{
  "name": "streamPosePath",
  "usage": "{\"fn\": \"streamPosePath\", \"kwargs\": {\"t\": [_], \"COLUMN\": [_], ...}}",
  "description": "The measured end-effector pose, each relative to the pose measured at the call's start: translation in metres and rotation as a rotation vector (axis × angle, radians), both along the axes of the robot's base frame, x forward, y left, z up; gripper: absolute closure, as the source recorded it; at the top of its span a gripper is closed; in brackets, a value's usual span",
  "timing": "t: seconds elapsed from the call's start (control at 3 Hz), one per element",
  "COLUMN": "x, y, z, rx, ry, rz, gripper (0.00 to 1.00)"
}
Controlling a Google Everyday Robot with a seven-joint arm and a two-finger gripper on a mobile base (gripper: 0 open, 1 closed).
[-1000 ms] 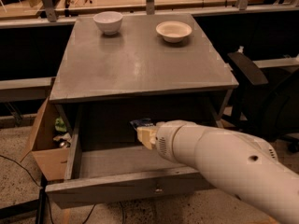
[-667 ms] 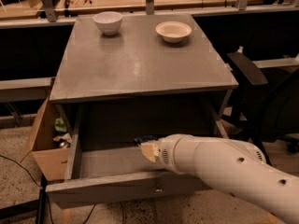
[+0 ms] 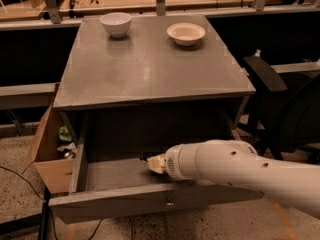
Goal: Place rxbar blueberry into top drawer
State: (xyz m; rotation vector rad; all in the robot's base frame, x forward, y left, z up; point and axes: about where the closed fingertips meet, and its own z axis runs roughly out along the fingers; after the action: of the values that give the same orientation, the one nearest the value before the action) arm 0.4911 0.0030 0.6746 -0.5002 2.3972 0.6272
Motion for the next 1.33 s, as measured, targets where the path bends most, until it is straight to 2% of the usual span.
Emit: {"fn": "streamPosePath", "kwargs": {"t": [0.33, 1.0, 1.33], "x": [0.01, 0.033, 0.048], "y": [0.005, 0.006, 0.002], "z": [-0.015, -0.016, 0.0], "rx": [-0.037, -0.061, -0.079], "ry": [0.022, 0.021, 0.016], "rz": [0.022, -0.012, -0.045], "gripper": [0.58, 0.12, 0.12]}}
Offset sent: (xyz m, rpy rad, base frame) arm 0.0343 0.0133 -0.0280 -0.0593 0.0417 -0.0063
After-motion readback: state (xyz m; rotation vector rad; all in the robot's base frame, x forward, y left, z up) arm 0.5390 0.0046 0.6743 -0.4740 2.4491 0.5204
